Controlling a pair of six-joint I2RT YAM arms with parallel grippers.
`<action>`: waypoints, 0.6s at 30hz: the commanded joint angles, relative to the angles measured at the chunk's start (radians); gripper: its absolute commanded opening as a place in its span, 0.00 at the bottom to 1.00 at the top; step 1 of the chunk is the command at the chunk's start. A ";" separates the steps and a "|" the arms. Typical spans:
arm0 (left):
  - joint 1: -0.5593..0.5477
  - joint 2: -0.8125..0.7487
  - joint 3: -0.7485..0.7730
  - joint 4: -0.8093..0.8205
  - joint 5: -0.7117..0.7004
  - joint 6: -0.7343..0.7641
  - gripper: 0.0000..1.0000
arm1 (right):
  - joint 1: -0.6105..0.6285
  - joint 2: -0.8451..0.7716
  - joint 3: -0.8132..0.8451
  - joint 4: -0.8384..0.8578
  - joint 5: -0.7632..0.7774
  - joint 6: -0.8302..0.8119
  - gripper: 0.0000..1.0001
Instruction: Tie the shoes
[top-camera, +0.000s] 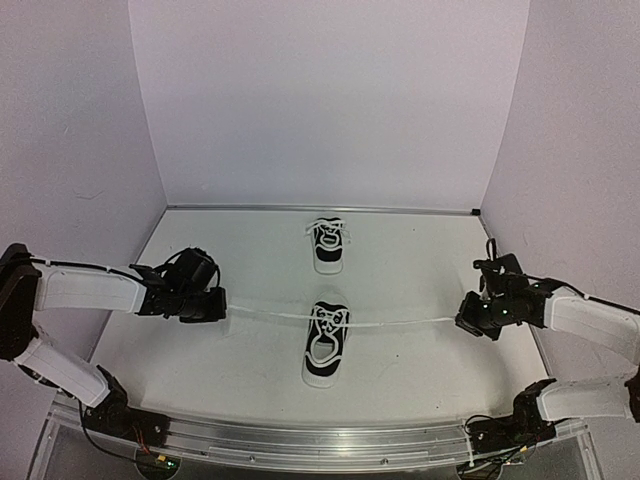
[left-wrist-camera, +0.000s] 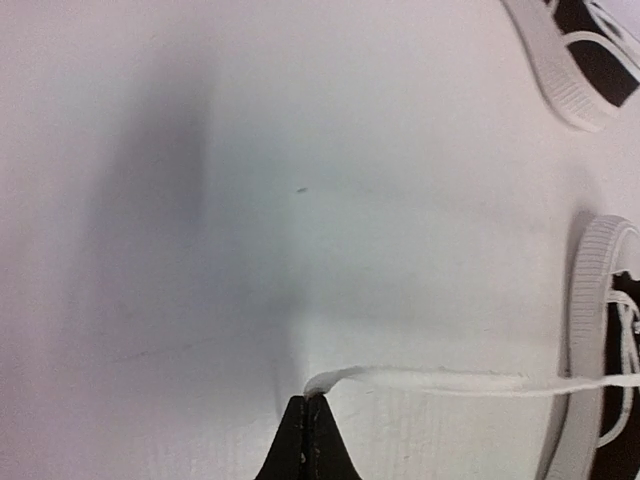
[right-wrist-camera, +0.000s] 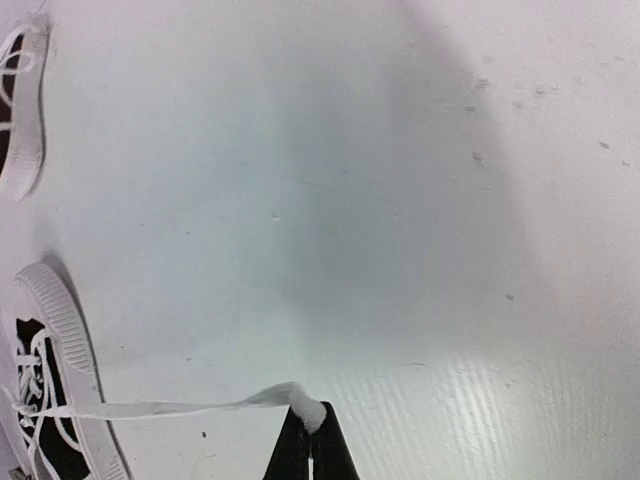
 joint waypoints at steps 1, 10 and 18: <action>0.041 -0.060 -0.036 -0.103 -0.080 -0.036 0.00 | -0.016 -0.126 0.002 -0.197 0.194 0.093 0.00; 0.048 -0.022 -0.053 -0.045 0.030 0.049 0.00 | -0.026 -0.056 -0.041 -0.136 0.122 0.055 0.00; 0.044 0.114 0.030 -0.036 0.158 0.157 0.09 | -0.025 0.165 -0.018 0.035 -0.063 -0.089 0.09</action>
